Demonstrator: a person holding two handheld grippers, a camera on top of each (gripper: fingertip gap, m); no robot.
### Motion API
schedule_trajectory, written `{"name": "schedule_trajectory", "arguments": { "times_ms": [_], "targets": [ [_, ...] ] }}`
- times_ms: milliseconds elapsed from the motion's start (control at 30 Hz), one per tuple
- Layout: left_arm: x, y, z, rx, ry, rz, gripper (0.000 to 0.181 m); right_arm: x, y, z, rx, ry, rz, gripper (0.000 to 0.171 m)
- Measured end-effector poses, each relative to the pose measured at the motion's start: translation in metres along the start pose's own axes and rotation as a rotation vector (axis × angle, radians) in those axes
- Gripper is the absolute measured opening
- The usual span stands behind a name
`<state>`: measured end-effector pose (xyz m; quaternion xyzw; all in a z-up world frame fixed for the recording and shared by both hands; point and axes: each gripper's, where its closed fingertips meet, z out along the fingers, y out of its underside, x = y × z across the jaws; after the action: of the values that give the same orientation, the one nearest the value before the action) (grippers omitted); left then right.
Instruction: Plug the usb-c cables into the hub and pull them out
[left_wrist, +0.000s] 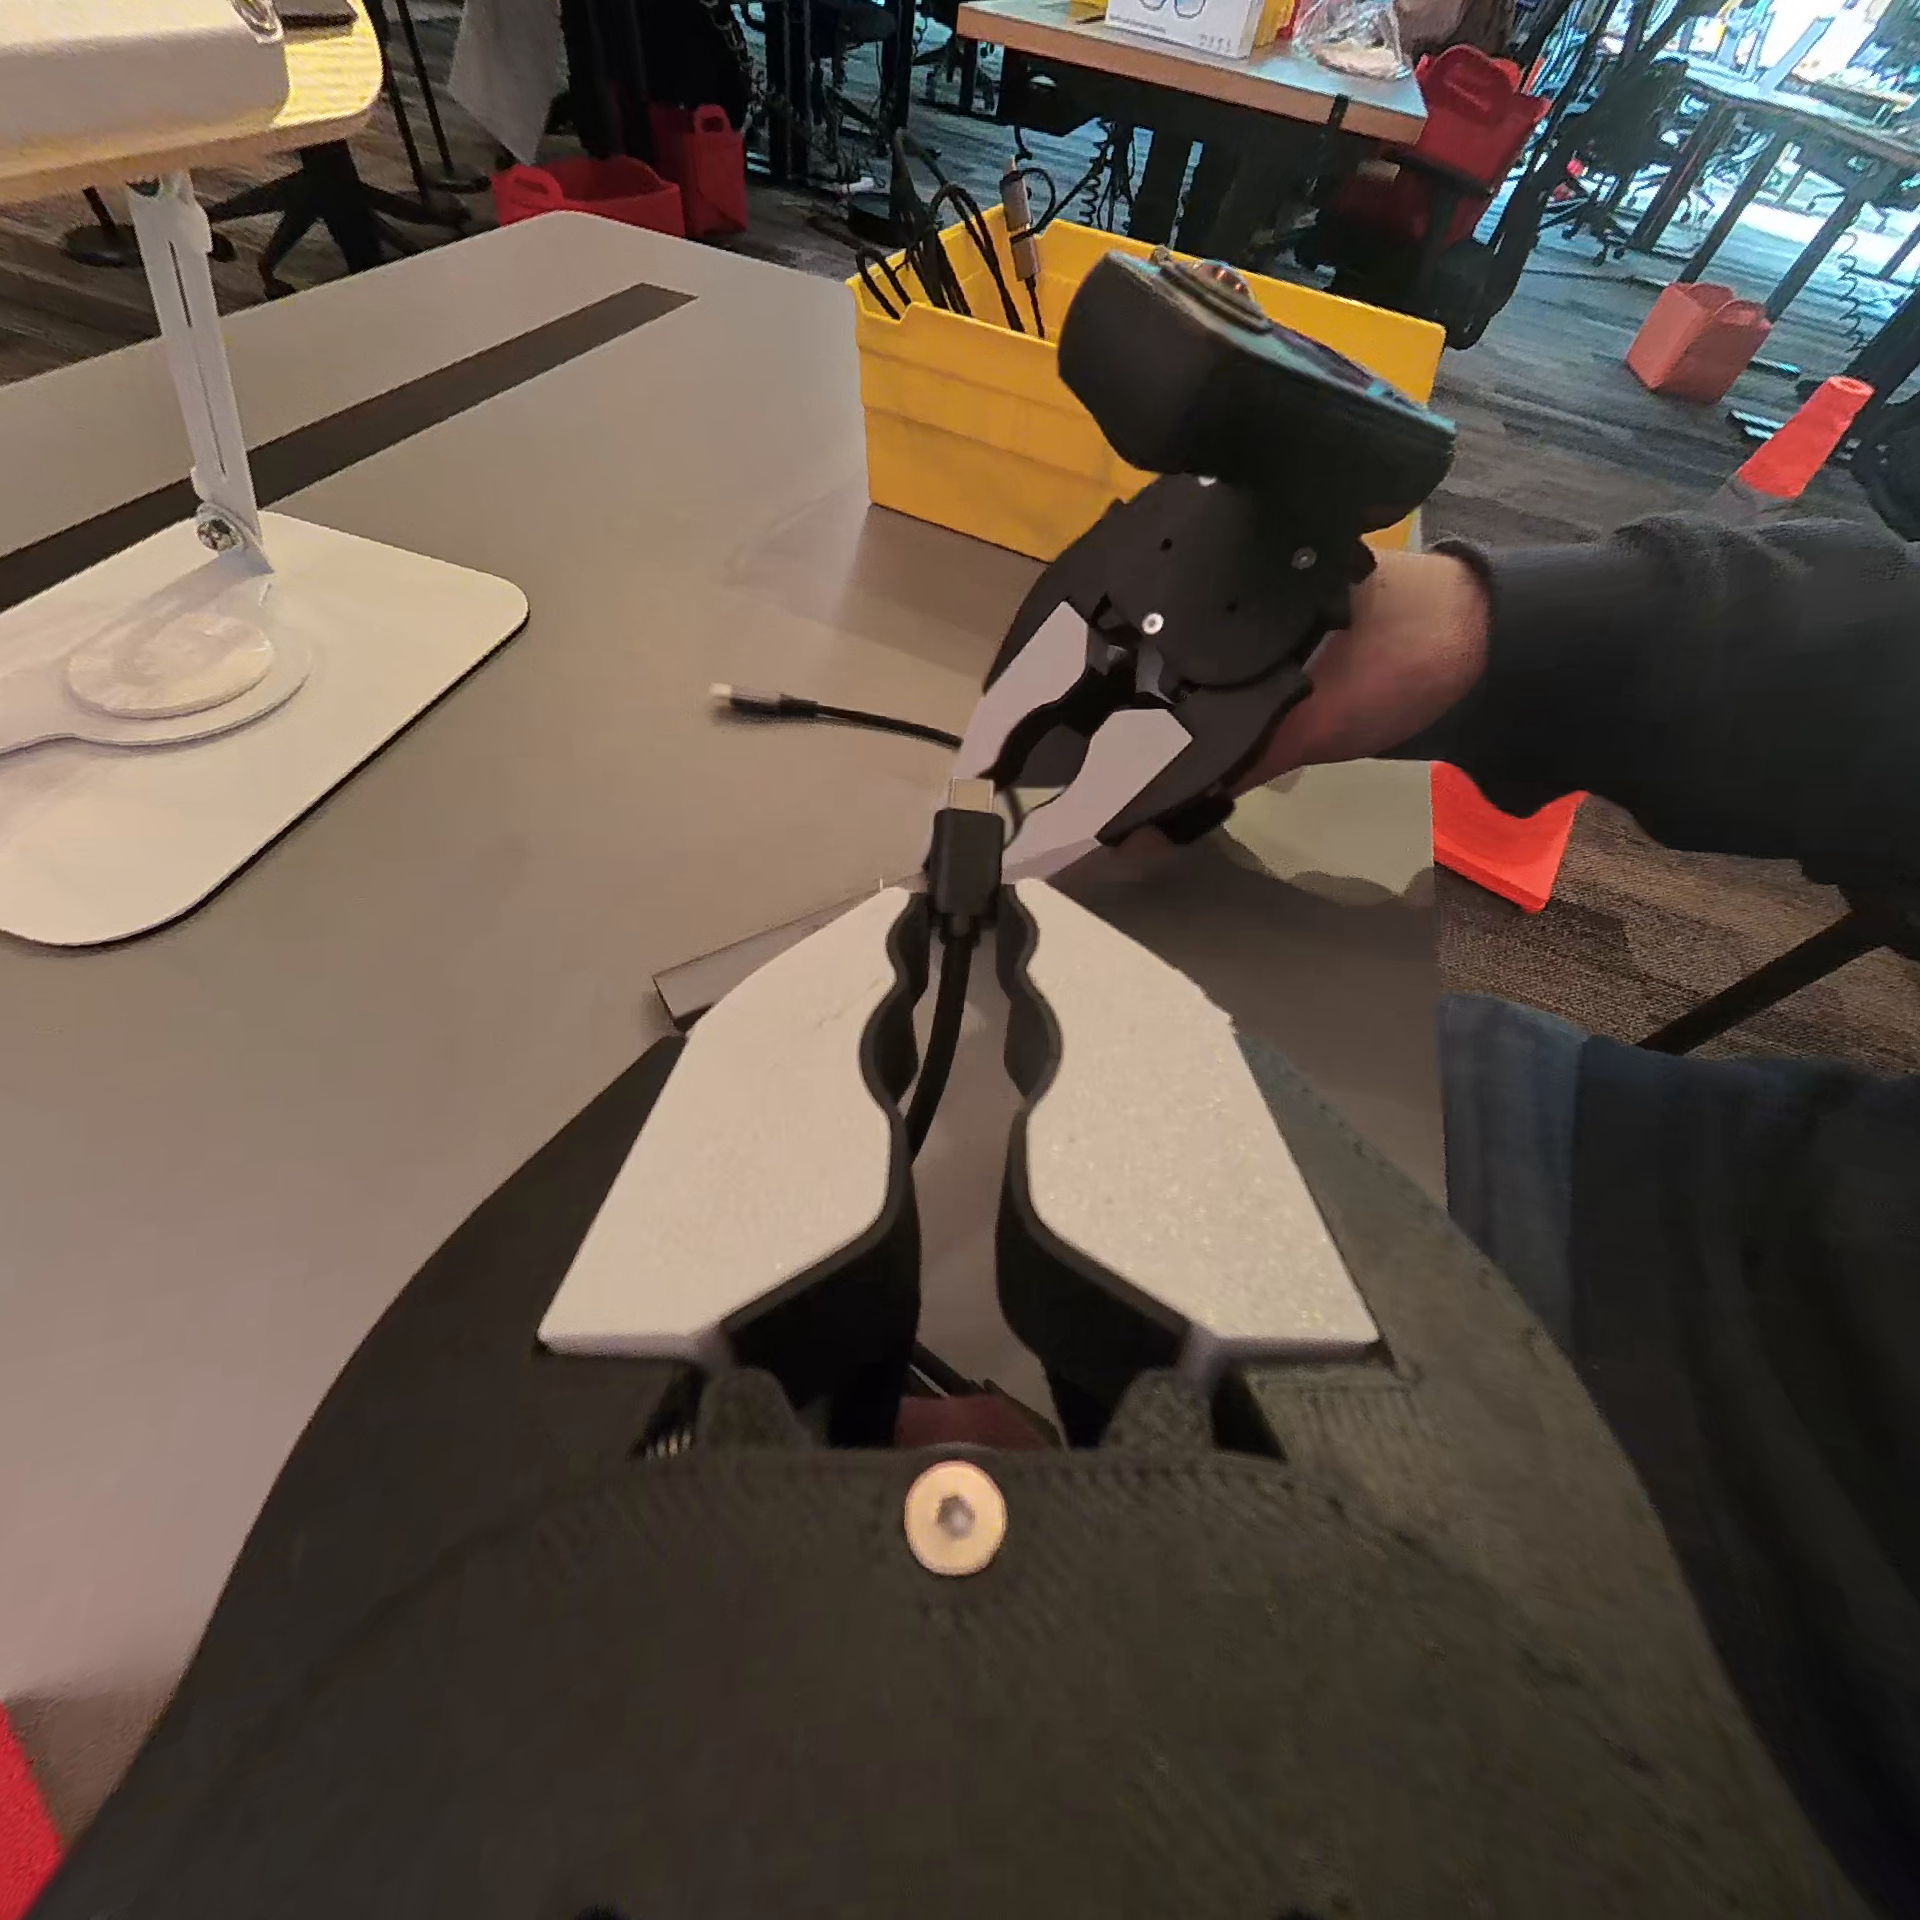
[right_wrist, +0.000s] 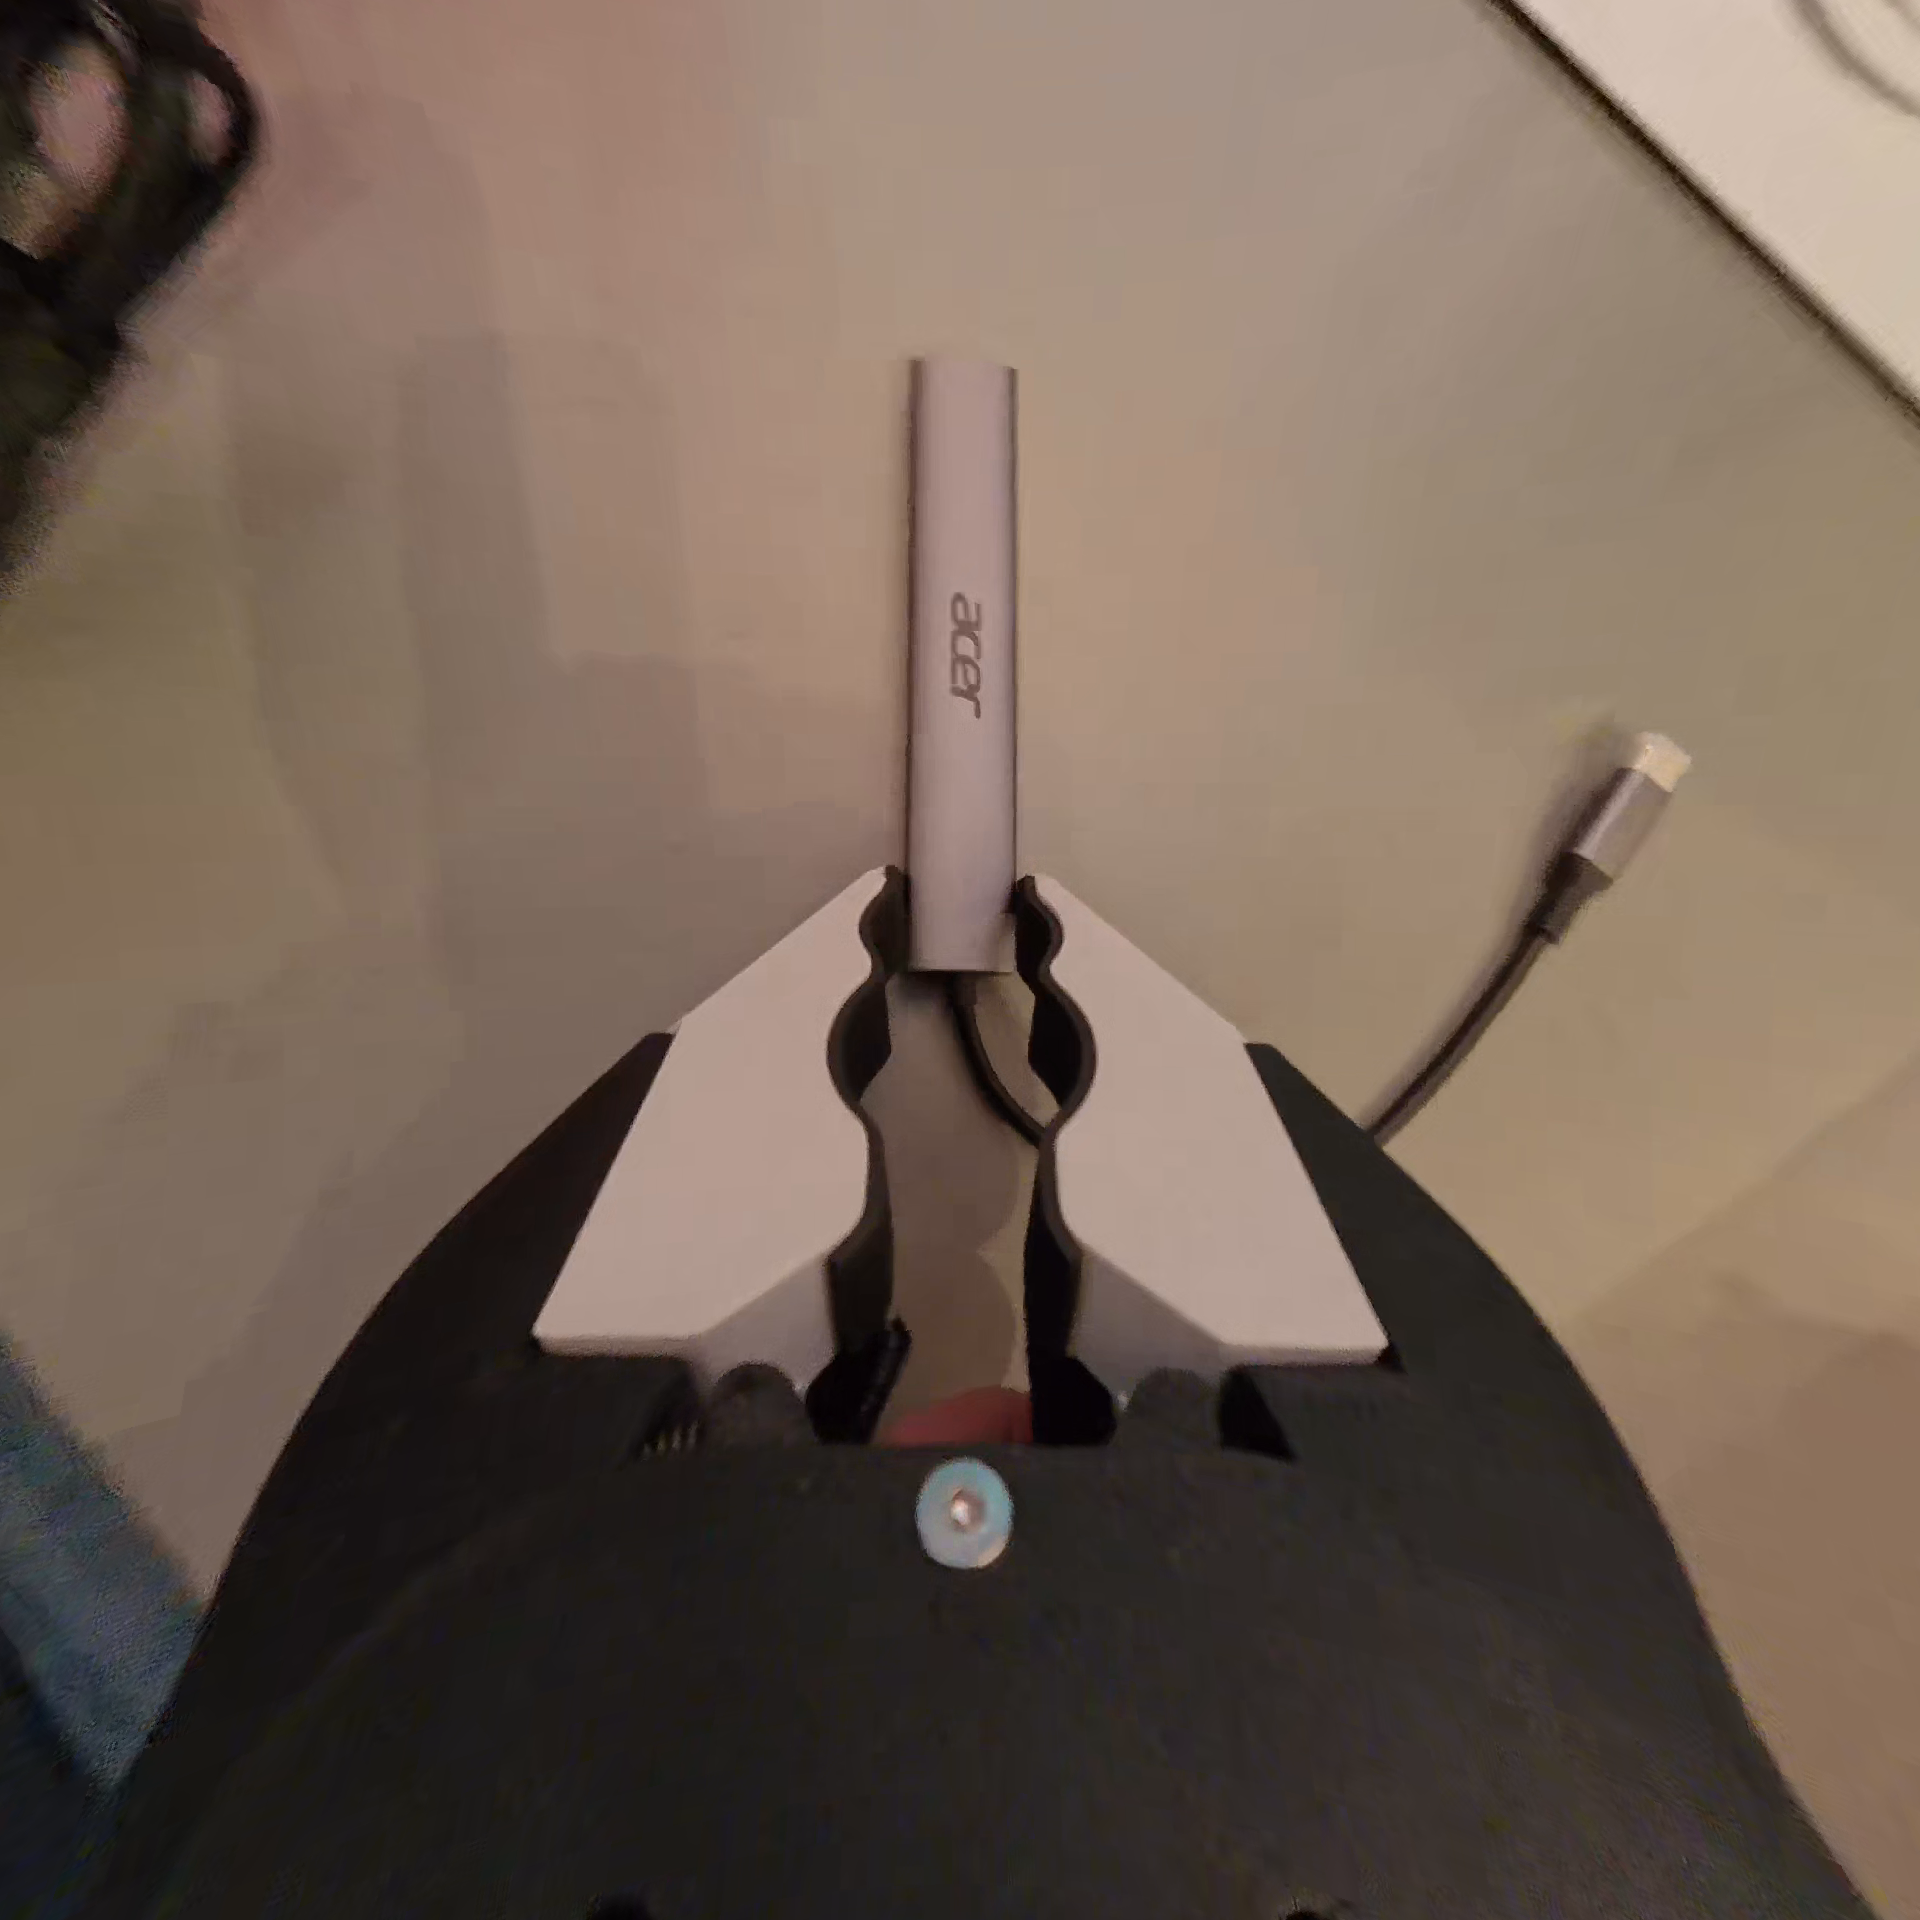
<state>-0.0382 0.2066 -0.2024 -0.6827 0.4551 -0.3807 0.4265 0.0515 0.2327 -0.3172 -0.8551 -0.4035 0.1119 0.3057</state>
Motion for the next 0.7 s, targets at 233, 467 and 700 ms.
{"name": "schedule_trajectory", "arguments": {
  "times_ms": [233, 467, 700],
  "targets": [
    [-0.001, 0.0, -0.001, -0.01, -0.011, -0.003, 0.012, -0.03, -0.012, -0.016, 0.023, -0.123, -0.224, 0.054],
    [0.001, -0.004, -0.008, -0.013, -0.01, -0.002, 0.012, -0.013, -0.014, -0.017, -0.032, -0.152, -0.776, 0.088],
    [0.004, 0.002, -0.013, -0.033, -0.015, -0.006, 0.012, 0.0, -0.03, 0.004, -0.114, -0.373, -0.951, 0.102]
  ]
}}
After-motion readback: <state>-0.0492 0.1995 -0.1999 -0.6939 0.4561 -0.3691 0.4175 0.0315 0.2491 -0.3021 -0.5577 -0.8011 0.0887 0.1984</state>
